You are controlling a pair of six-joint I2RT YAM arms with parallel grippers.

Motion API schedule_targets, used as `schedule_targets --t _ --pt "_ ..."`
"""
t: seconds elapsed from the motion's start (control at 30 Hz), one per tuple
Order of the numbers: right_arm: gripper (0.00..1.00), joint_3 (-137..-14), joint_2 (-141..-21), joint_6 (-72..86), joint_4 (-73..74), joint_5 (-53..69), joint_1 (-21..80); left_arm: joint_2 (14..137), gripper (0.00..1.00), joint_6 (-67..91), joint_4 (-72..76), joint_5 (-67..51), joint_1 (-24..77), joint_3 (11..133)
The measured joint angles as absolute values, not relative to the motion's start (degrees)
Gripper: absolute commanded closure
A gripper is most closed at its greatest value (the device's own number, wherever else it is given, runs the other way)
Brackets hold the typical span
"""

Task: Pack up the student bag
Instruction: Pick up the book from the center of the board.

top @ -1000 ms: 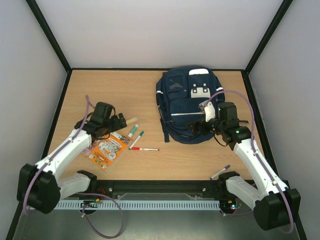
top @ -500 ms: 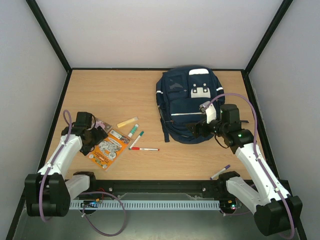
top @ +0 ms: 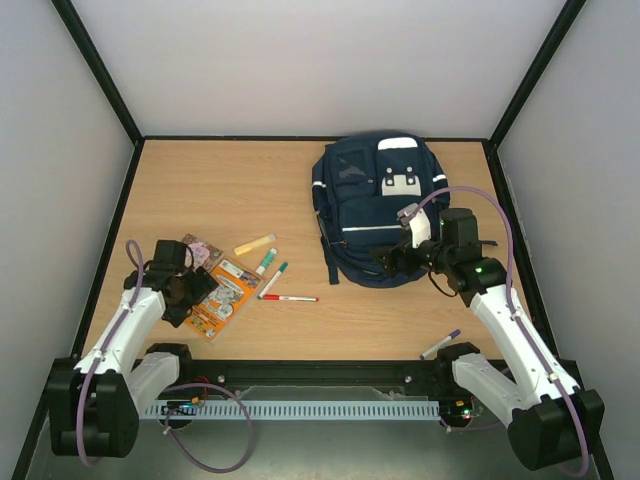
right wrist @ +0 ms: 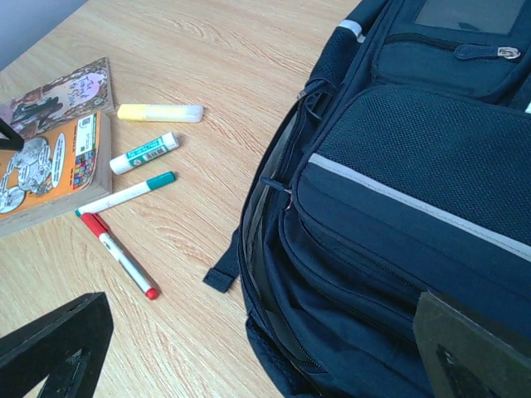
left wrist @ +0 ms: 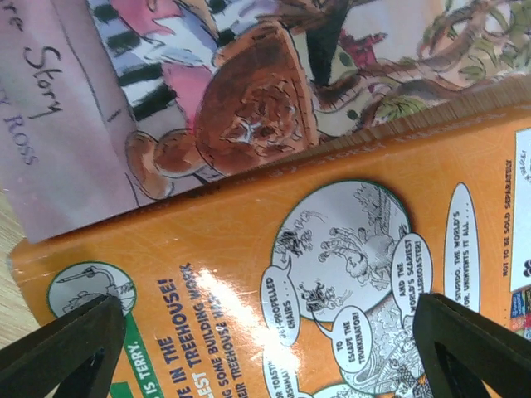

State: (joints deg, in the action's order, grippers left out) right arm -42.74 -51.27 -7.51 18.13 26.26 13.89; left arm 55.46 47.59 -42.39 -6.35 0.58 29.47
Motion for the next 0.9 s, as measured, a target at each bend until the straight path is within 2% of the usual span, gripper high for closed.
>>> schedule_targets --t 0.37,0.57,0.73,0.9 --pt "0.00 -42.7 -52.0 -7.7 18.3 26.7 13.9 59.1 0.03 52.8 -37.4 -1.7 13.3 29.4" --pt "0.00 -42.7 -52.3 -7.7 18.4 26.8 13.9 63.7 0.05 57.5 -27.2 -3.2 23.3 30.0" --pt "0.00 -42.7 -52.7 -7.8 18.9 26.8 13.9 69.8 0.10 60.5 -18.1 -6.0 30.9 32.5" --pt "0.00 -42.7 -52.8 -7.8 19.0 26.9 13.9 73.3 0.10 59.4 -20.5 -7.1 35.5 36.7"
